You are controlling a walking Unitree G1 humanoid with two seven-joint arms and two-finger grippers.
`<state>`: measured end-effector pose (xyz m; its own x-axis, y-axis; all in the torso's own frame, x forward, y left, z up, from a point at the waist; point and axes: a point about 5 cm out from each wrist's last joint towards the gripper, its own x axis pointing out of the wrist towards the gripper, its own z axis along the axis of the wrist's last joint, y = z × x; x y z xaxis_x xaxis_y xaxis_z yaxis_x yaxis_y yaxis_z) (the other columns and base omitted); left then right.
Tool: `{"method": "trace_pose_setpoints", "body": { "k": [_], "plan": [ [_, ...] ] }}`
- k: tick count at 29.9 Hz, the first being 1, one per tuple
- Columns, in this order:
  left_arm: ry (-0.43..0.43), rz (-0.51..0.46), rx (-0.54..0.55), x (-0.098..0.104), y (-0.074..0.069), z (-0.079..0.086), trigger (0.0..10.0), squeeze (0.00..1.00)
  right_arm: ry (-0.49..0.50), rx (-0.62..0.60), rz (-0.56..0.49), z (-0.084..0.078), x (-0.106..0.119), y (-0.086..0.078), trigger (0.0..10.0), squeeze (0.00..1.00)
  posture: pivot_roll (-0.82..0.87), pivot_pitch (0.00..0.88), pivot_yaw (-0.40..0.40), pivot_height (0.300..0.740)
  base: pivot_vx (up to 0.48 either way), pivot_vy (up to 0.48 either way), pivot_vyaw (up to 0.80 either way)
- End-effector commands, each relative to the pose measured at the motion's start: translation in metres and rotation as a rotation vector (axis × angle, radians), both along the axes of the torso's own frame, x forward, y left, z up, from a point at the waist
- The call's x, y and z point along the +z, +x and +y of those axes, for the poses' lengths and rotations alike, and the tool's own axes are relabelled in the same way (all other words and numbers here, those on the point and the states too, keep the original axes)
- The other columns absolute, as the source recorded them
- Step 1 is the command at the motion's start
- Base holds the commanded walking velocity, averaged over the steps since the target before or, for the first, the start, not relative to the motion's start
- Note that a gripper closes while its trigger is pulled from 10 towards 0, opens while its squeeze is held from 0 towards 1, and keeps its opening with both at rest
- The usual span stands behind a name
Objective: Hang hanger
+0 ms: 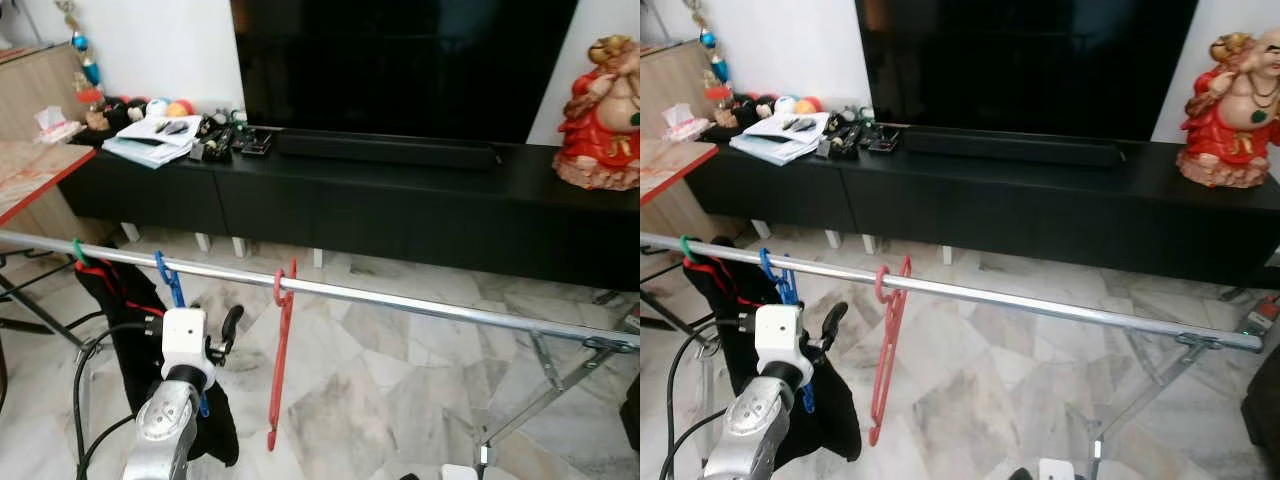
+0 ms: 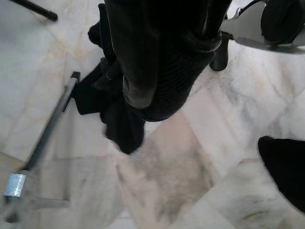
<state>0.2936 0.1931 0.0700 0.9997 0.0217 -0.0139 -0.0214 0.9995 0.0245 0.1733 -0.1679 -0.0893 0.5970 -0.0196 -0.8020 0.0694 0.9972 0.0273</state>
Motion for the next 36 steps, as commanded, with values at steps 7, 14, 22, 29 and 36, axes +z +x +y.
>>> {"method": "trace_pose_setpoints", "body": {
  "k": [7, 14, 22, 29, 36],
  "plan": [
    [0.008, 0.066, 0.149, 0.01, 0.0, 0.018, 10.0, 0.0, -0.006, 0.014, 0.016, 0.0, -0.002, -0.003, 10.0, 0.0, 0.03, 0.002, 0.046, 0.74, 0.0, 0.0, 0.0],
    [0.057, 0.147, 0.128, 0.022, 0.027, 0.017, 10.0, 0.0, -0.007, 0.027, 0.025, 0.003, -0.002, -0.004, 10.0, 0.0, 0.03, 0.0, 0.048, 0.74, 0.0, 0.0, 0.0],
    [-0.037, 0.27, 0.139, 0.027, 0.051, 0.019, 10.0, 0.0, -0.01, 0.03, 0.043, 0.005, -0.004, -0.006, 10.0, 0.0, 0.02, 0.002, 0.048, 0.74, 0.0, 0.0, 0.0],
    [-0.024, 0.316, 0.158, 0.025, 0.056, 0.019, 10.0, 0.0, -0.012, 0.034, 0.047, 0.005, -0.004, -0.007, 10.0, 0.0, 0.02, 0.008, 0.043, 0.74, 0.0, 0.0, 0.0],
    [-0.05, 0.346, 0.177, 0.021, 0.063, 0.013, 10.0, 0.0, -0.016, 0.04, 0.041, 0.004, -0.004, -0.007, 10.0, 0.0, 0.01, 0.014, 0.036, 0.74, 0.0, 0.0, 0.0]
  ]
}}
